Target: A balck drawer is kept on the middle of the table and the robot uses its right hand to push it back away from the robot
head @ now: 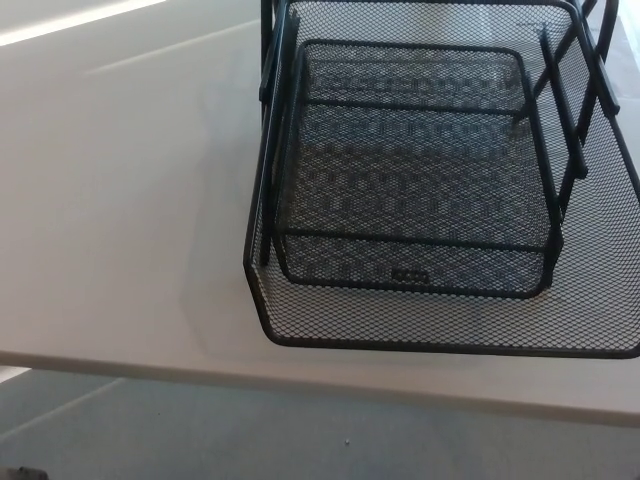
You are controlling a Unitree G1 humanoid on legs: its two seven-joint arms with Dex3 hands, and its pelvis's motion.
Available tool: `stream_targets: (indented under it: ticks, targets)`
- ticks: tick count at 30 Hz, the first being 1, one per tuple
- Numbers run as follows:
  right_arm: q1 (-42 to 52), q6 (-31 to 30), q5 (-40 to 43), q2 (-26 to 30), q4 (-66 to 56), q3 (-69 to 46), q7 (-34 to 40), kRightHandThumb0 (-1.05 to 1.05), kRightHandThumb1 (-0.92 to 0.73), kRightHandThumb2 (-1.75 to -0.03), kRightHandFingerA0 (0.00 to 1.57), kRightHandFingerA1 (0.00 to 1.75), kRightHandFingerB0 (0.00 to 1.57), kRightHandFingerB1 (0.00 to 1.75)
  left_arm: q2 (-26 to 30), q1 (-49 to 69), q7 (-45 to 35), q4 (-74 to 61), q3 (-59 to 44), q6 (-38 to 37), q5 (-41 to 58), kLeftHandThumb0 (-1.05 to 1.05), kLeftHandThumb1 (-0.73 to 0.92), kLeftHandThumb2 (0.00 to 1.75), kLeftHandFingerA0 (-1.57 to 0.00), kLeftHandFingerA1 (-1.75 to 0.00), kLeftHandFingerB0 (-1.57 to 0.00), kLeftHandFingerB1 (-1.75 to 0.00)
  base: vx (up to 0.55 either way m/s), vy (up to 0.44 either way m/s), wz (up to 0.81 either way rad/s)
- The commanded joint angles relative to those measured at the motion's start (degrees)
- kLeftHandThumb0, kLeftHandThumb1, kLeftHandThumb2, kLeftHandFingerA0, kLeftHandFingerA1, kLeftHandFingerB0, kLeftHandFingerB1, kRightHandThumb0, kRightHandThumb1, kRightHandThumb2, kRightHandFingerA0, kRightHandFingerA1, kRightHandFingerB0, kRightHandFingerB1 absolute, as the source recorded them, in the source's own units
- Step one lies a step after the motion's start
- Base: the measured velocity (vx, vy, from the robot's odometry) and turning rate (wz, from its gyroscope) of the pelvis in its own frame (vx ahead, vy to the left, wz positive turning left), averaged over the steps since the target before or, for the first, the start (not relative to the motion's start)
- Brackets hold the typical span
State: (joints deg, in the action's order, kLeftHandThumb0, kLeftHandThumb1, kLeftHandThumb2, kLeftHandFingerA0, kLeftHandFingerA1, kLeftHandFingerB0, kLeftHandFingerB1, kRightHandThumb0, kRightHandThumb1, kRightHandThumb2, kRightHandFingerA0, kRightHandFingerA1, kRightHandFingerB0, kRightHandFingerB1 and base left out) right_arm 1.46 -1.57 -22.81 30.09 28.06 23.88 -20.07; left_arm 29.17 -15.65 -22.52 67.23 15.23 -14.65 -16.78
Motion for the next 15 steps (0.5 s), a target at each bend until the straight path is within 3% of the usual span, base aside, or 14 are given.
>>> stream_targets:
  ticks: [1,7,15]
  targets:
    - [26.96,6.51,17.77,17.87,-42.03,-16.54,-15.41,-0.49,-0.74,-0.63,0.48,0.40,0.40,0.35,1.49,0.04,-1.14,1.00,-0.09,-2.45,-0.65,-0.56,0.75,0.63,-0.48,-0.38,-0.33,-0.32,0.00,0.000,0.00]
    - [35.54,10.14,25.79,19.55,-55.02,-25.57,-21.10,-0.54,-0.76,-0.63,0.53,0.40,0.42,0.36,1.26,-0.39,-0.89,1.27,0.19,-1.91,-0.99,-0.56,0.75,0.63,-0.49,-0.38,-0.32,-0.32,0.00,0.000,0.00]
    - [41.79,15.08,37.56,19.95,-63.62,-33.36,-28.47,-0.51,-0.74,-0.63,0.49,0.41,0.37,0.36,1.37,-0.24,-0.95,1.09,0.16,-2.02,-0.95,-0.56,0.75,0.63,-0.49,-0.38,-0.34,-0.32,0.00,0.000,0.00]
